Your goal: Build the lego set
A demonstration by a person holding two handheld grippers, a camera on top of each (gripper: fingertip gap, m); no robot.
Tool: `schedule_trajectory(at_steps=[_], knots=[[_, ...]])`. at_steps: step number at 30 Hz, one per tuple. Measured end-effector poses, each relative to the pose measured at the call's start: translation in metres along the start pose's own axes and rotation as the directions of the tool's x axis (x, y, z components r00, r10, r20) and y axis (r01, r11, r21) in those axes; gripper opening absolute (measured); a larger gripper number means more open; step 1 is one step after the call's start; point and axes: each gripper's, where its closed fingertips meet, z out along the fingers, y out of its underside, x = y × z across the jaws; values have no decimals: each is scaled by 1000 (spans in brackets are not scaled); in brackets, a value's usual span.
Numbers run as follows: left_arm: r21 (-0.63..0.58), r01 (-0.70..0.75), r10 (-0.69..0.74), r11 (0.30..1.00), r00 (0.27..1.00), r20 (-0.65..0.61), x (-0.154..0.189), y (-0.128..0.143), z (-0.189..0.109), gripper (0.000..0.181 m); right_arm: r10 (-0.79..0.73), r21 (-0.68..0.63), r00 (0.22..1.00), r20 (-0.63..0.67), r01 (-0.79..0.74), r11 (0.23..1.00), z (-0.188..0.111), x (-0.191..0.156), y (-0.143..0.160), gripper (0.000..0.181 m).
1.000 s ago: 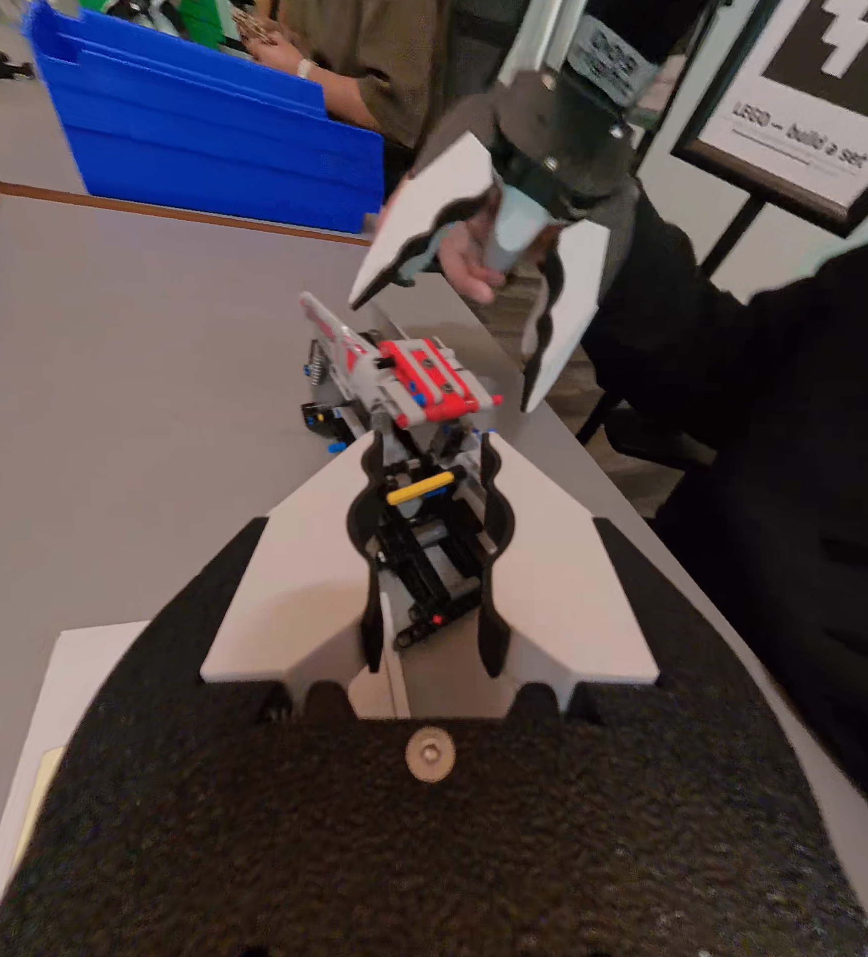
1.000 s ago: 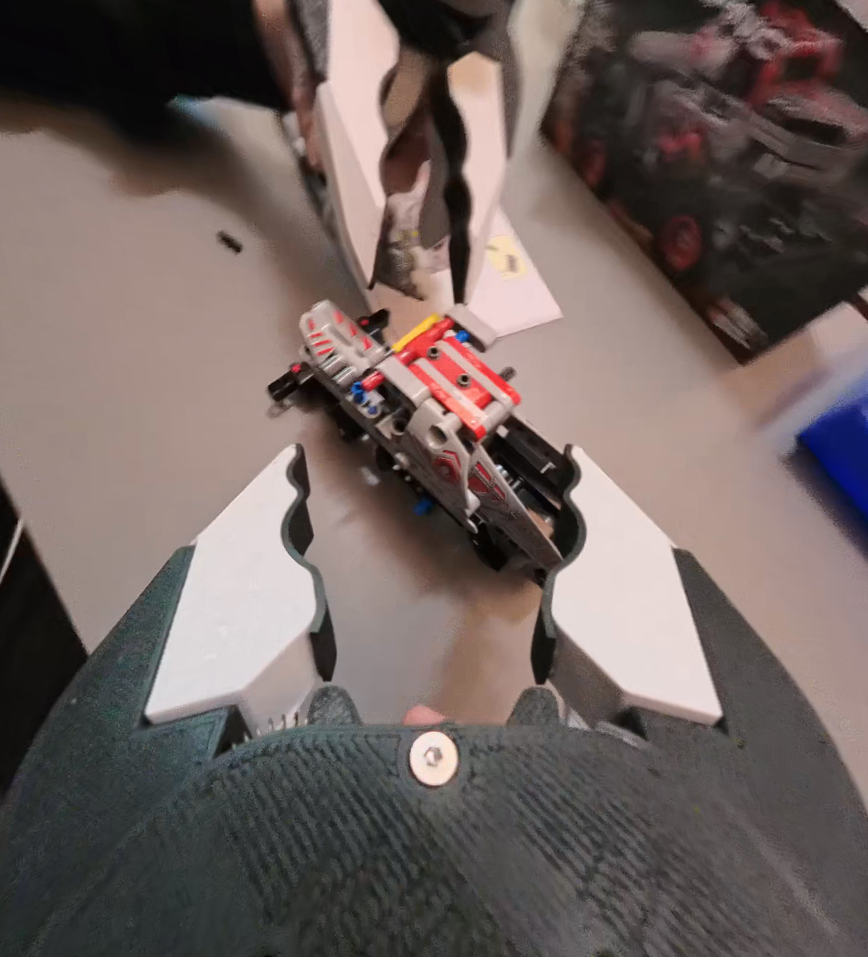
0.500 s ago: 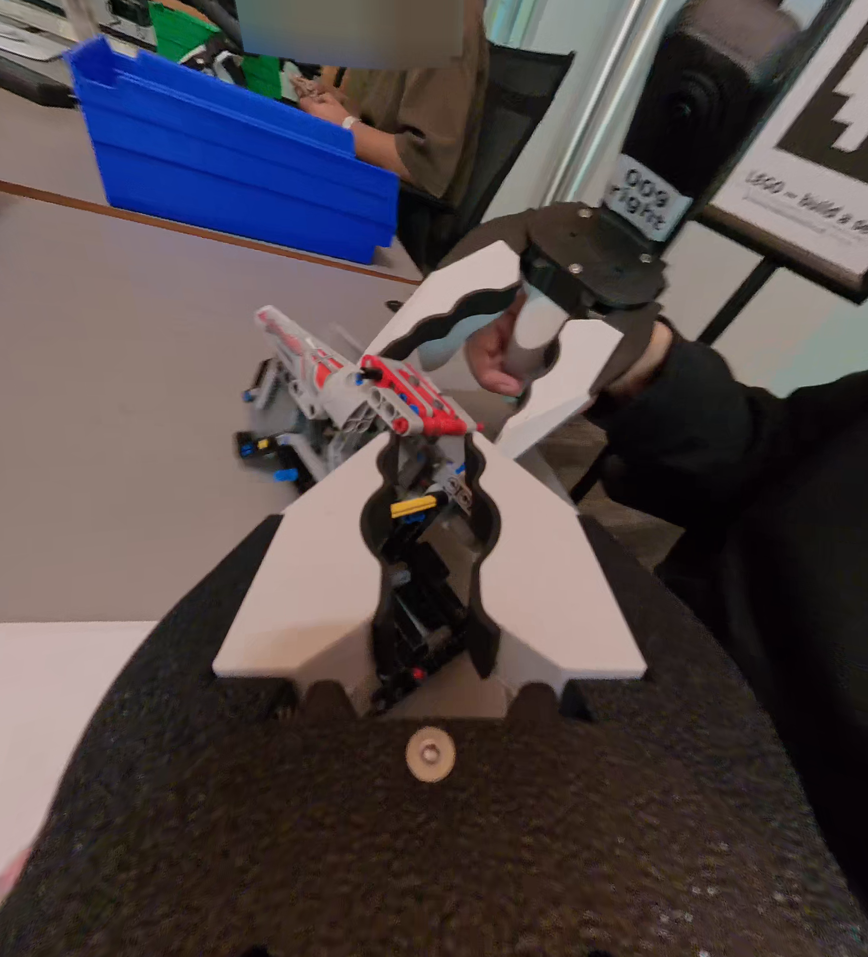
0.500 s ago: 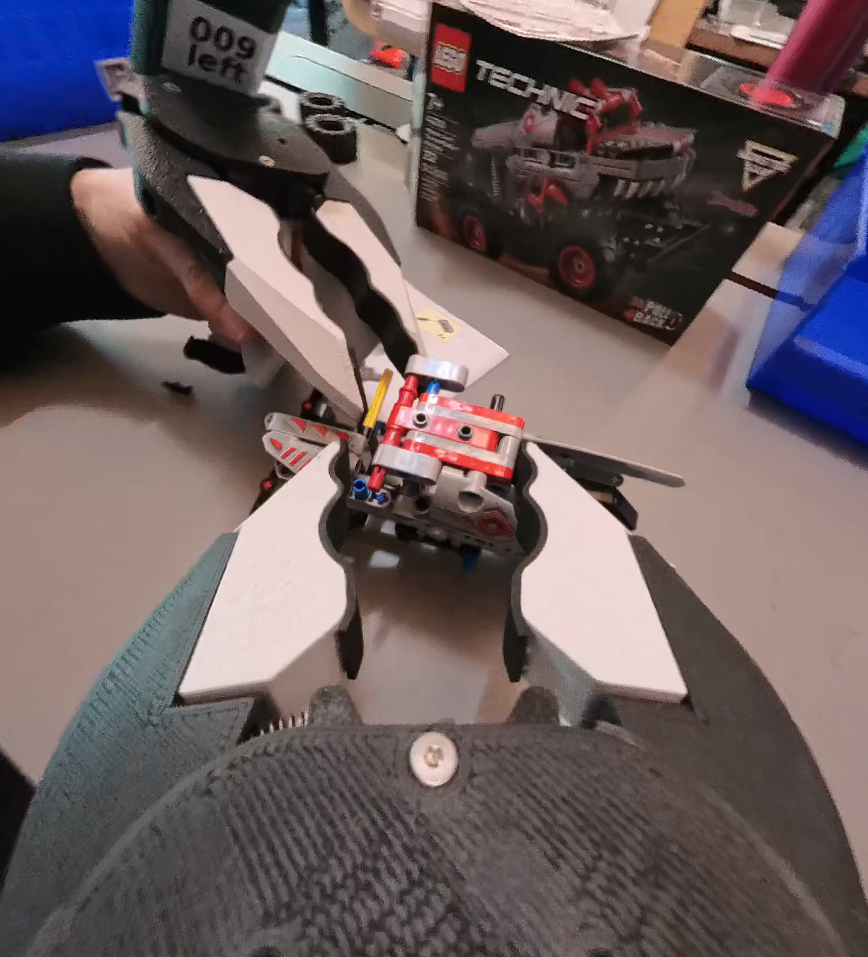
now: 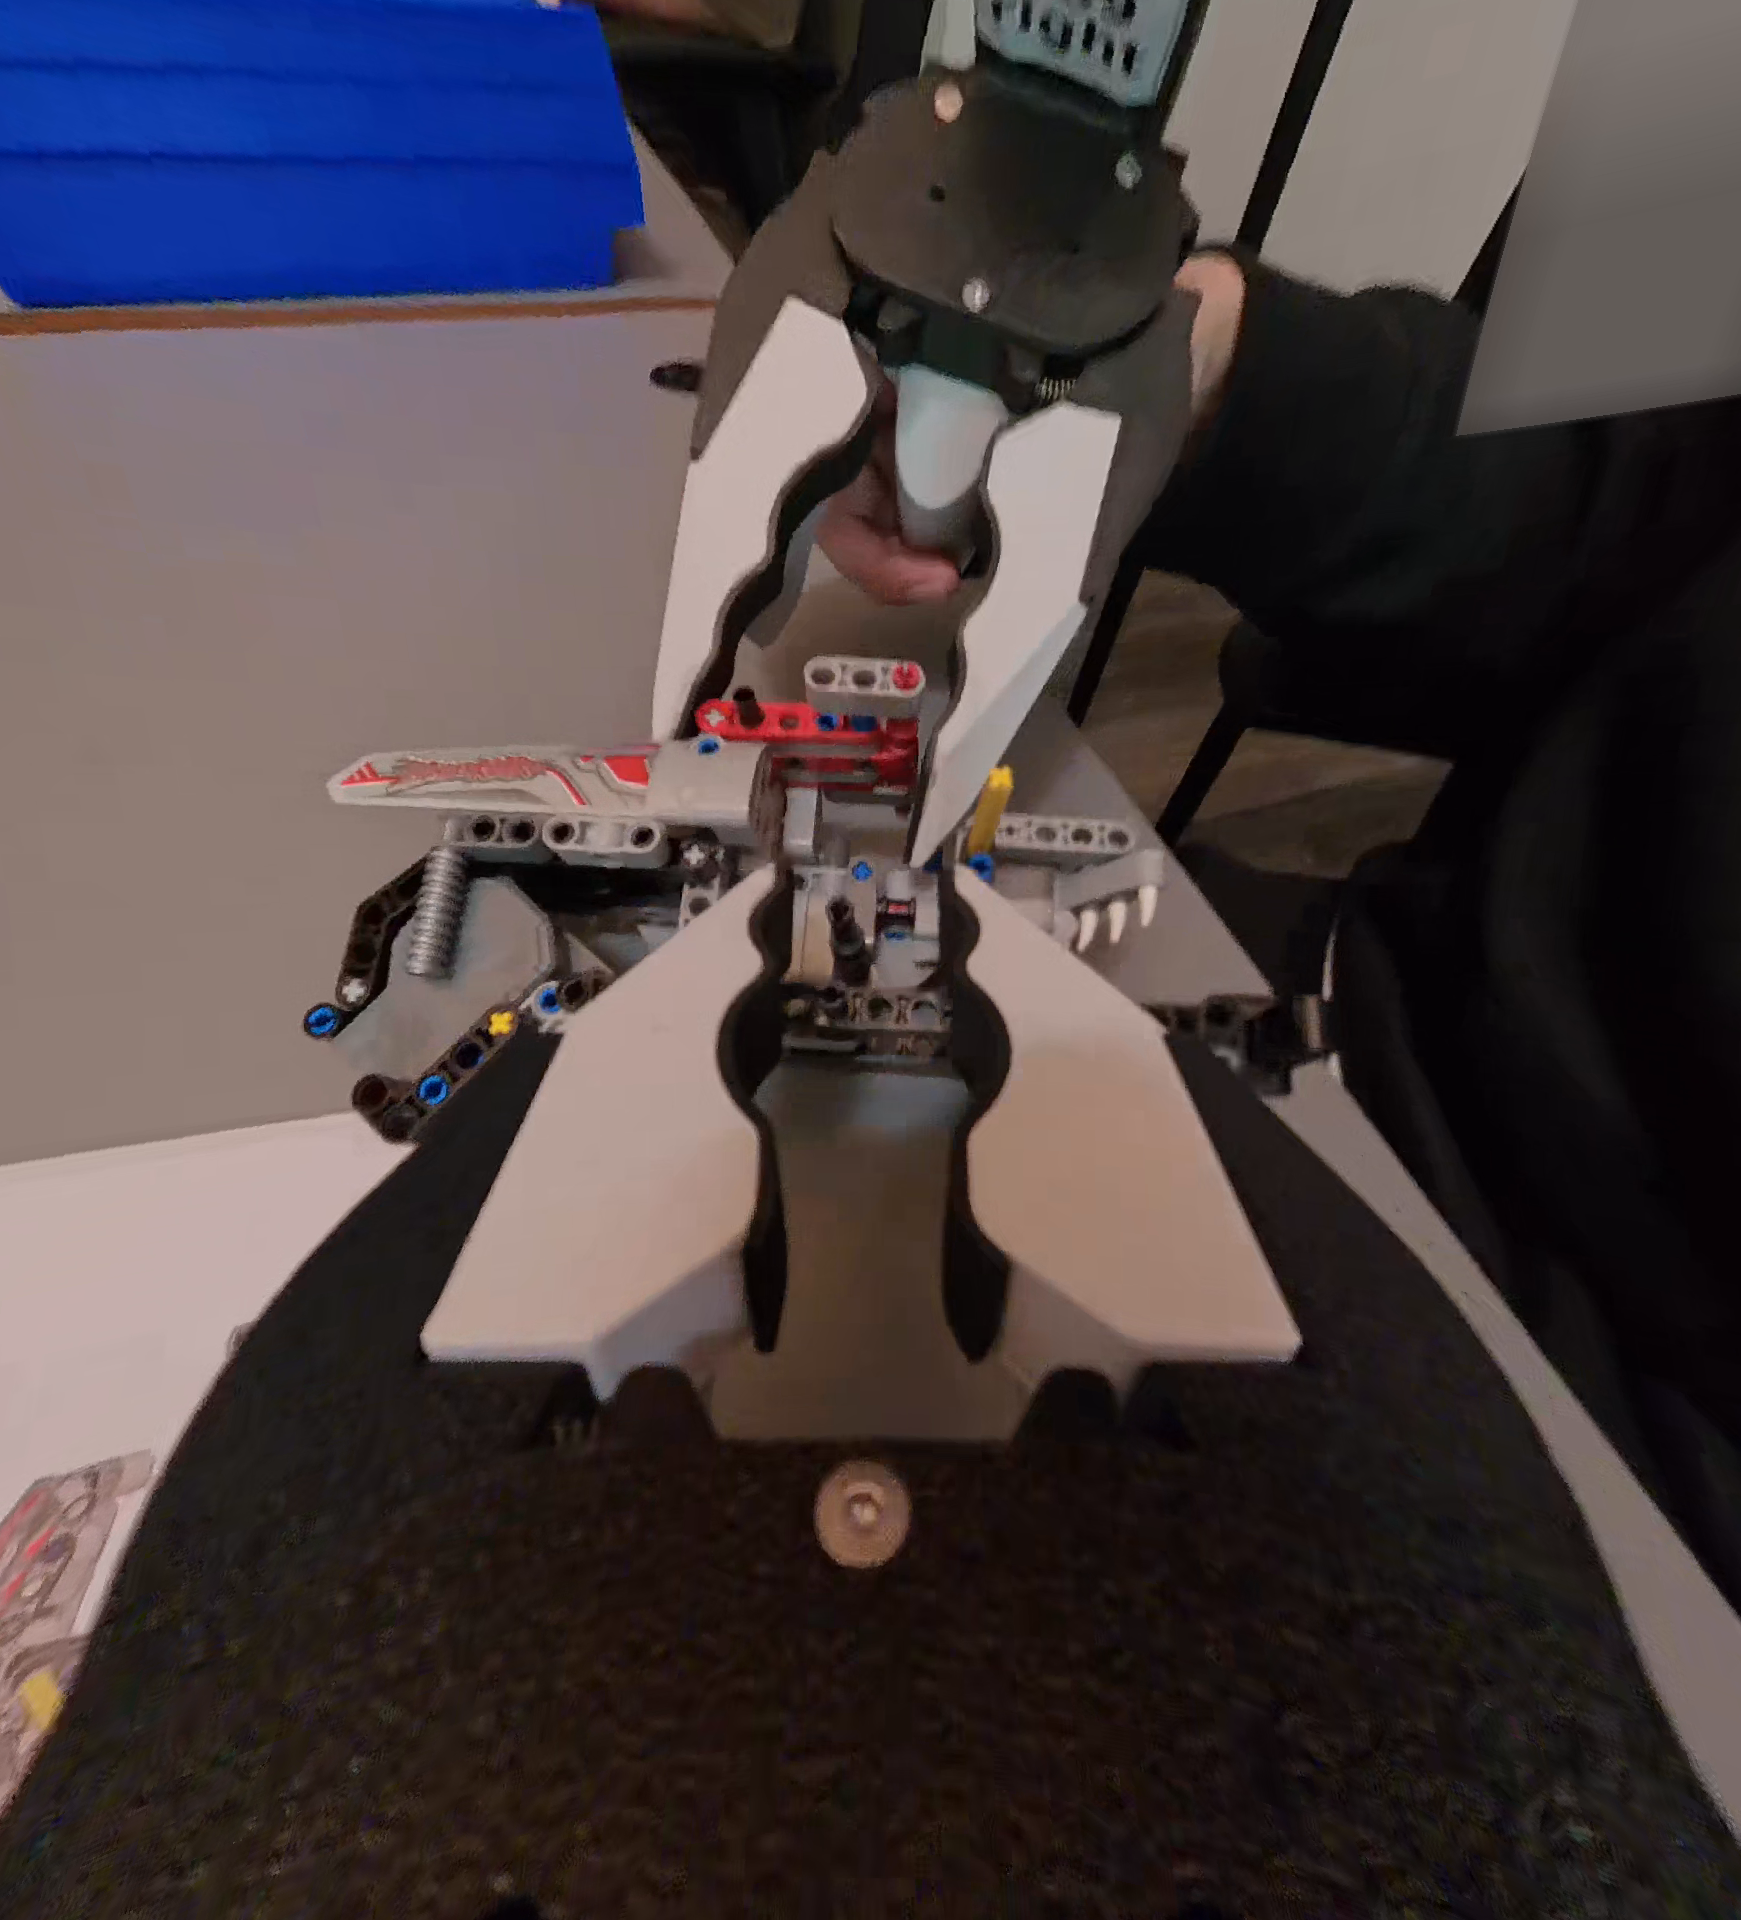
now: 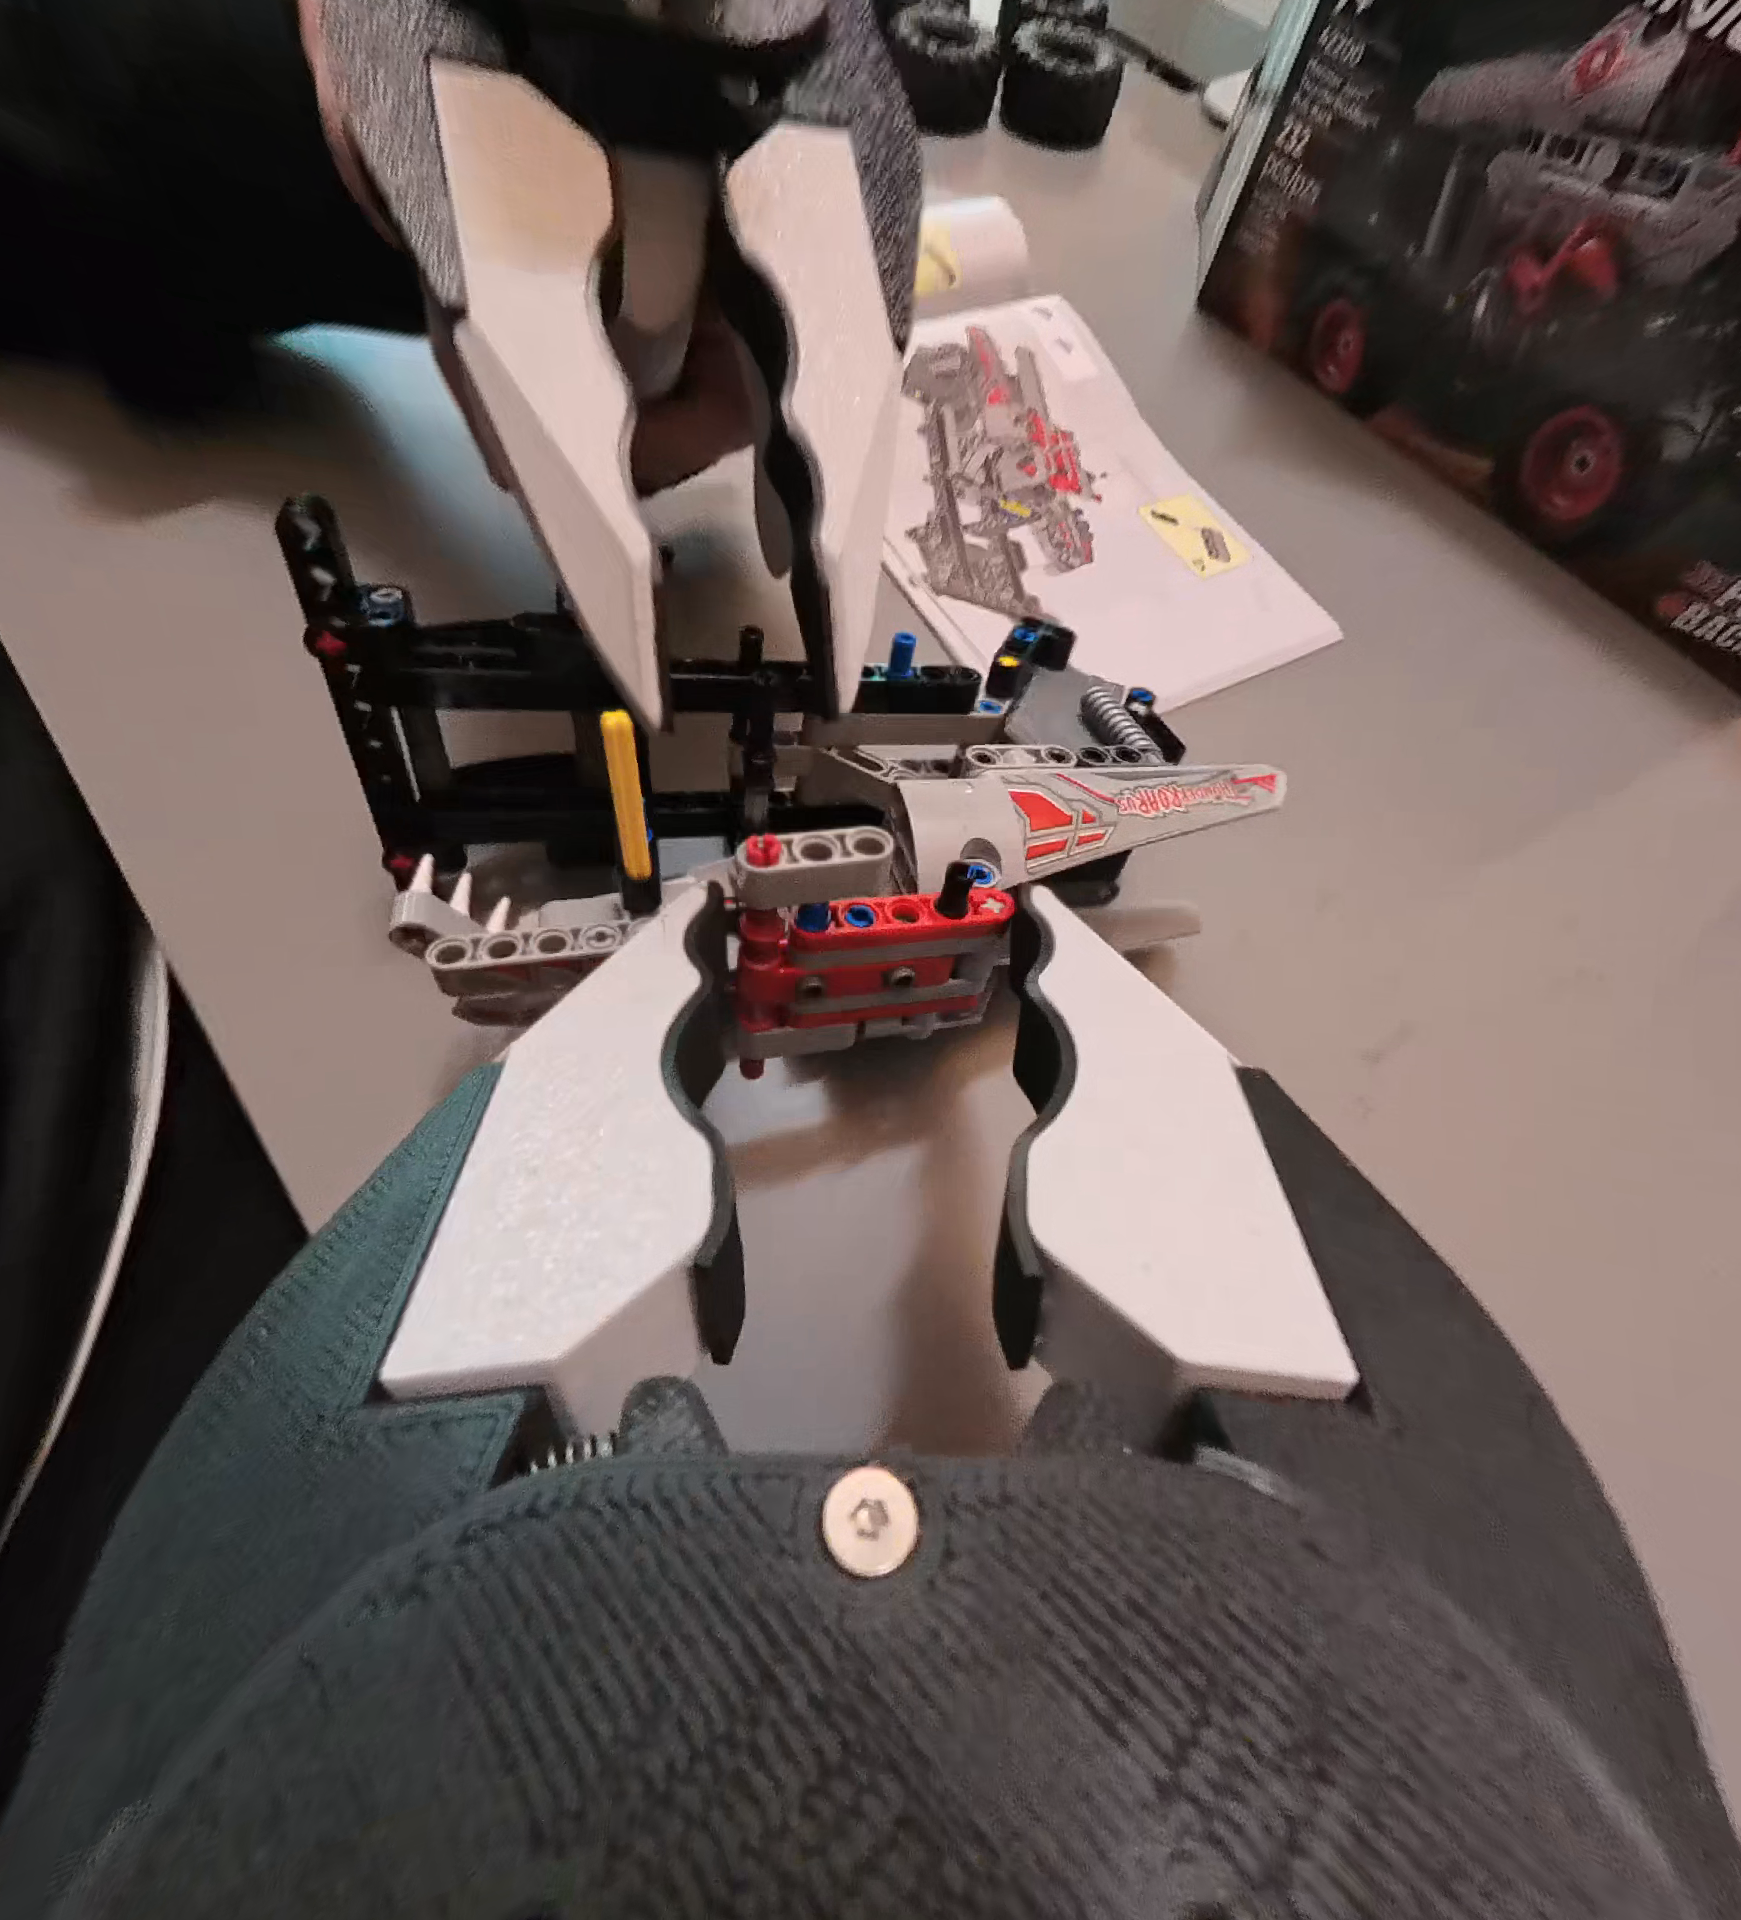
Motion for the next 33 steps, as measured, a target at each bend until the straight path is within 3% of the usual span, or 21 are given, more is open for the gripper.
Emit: schedule_trajectory(at_steps=[10, 13, 16, 19, 21, 24, 26, 30, 33], knots=[[-18, -171, 172, 985, 983, 58, 0, -13, -2, 19, 74, 94, 997, -34, -70, 993, -3, 6, 5, 70], [-52, -274, 278, 960, 956, 89, -5, -22, -4, 17, 113, 47, 991, 74, -117, 992, 3, 0, 9, 68], [-118, -493, 505, 862, 853, 131, -9, -31, -4, 19, 113, 43, 982, 152, -120, 992, 6, -5, 7, 68], [-256, -670, 713, 696, 687, 141, -17, -33, -2, 28, 106, 37, 984, 146, -113, 993, 10, -4, 6, 74], [-314, -766, 820, 561, 566, 86, -15, -33, 2, 30, 70, 52, 995, 75, -74, 996, 11, 0, 4, 72], [-404, -837, 905, 371, 424, -47, -19, -22, 8, 35, 30, 67, 1000, 1, -30, 997, 8, 2, 3, 48], [-436, -862, 929, 257, 345, -134, -25, -16, 11, 35, 13, 62, 1000, 1, -13, 998, 7, 3, 5, 48], [-445, -871, 928, 207, 319, -194, -36, -18, 22, 30, -8, 76, 997, -75, 14, 997, 2, 16, 3, 43], [-465, -840, 887, 279, 411, -211, -46, -18, 26, 23, 21, 101, 990, -137, -7, 995, -9, 25, -3, 36]])
